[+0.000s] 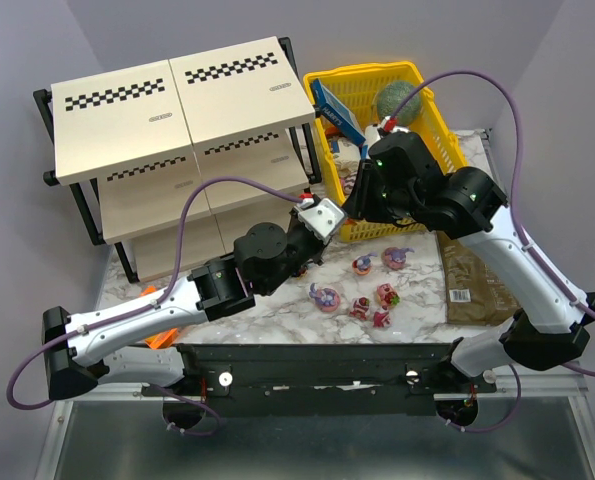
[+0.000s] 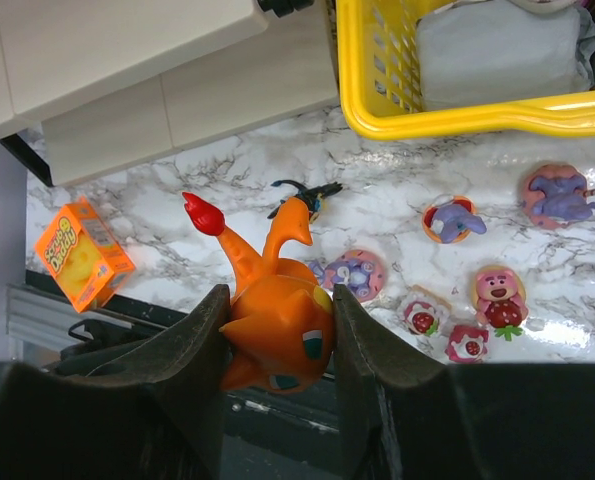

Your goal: Place and organize the plastic toys onto the shelf

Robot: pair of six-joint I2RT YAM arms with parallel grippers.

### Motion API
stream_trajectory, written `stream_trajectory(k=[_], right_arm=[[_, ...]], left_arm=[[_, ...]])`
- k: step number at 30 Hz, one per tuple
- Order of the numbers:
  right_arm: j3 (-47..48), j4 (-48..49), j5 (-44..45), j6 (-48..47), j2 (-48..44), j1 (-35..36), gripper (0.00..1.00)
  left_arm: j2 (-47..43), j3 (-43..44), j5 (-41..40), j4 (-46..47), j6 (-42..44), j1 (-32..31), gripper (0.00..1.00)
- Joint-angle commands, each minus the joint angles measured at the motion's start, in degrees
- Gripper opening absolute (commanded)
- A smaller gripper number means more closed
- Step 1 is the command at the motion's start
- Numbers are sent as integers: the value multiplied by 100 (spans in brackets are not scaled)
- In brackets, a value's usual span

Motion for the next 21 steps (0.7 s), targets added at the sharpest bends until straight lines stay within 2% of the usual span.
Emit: stream_trajectory(k=[1,3,10,14,17,18,21], right_arm=[[-22,133,-106,-45,-120,-23,1],[13,151,-106,-36,-120,-23,1],[75,195,-185,-54,-67,-23,1],[83,186,-194,-54,-67,-23,1],[83,169,-168,-36,-67,-23,0],[83,160,-159,-36,-58,-23,1],[92,160,-142,-19,-49,-23,0]], left_arm=[[48,247,-67,73,-23,-21,14],[75,264,-41,-6,-14,-21,13],[215,326,21,-68,91,-21,27],[277,352,38,-68,127,-21,29],[295,352,12,-24,162,-21,16],[295,352,3,-15,171,-21,9],[277,335,-6,-24,180,-21,0]])
